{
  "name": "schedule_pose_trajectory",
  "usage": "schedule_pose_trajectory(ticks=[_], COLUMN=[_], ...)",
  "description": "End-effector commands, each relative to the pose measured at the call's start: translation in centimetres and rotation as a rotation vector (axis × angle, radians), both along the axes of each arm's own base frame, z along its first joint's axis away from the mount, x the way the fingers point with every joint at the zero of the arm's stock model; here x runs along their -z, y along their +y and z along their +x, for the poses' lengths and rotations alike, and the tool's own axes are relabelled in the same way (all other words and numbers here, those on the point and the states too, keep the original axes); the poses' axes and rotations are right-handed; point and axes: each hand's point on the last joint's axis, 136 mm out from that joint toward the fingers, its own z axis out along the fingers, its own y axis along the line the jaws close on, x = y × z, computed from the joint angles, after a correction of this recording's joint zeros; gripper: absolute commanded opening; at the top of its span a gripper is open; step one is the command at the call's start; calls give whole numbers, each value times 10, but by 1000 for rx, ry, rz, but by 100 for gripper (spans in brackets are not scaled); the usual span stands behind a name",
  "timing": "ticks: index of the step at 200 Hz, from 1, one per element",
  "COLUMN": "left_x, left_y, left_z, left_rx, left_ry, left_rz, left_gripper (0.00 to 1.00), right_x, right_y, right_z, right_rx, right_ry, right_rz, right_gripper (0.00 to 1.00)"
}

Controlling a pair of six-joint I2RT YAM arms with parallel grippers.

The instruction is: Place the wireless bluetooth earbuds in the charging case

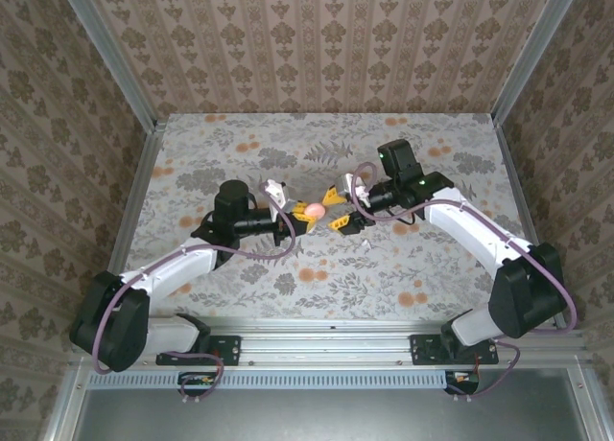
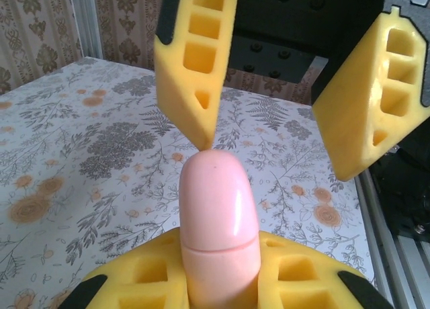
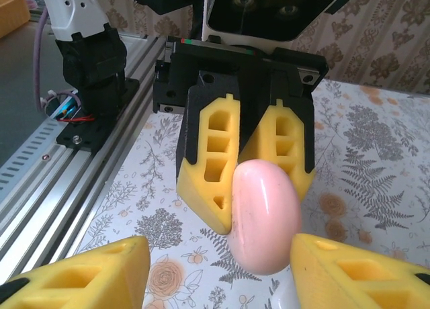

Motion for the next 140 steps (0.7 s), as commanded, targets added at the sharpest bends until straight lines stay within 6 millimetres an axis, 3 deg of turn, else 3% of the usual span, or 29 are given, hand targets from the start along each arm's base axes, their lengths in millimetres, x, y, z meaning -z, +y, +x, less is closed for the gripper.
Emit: schedule_pose_trajectory(ticks=[1, 65, 106, 140], left_x=[-13, -18, -16, -18], left_y=[-1, -3, -3, -3], left_z=[2, 1, 1, 1], left_rx=[-2, 7, 3, -2], left_ry=[-50, -59, -54, -60], left_rz=[-18, -34, -34, -37], left_gripper=[13, 13, 13, 13], right_x=[-6, -1, 4, 20], right_y=[2, 11, 13, 14], right_z=[-3, -6, -9, -11], right_rx=[-30, -65, -72, -73], right_ry=[8, 30, 42, 42], right_rz=[-9, -30, -44, -114], right_gripper=[56, 51, 39, 34])
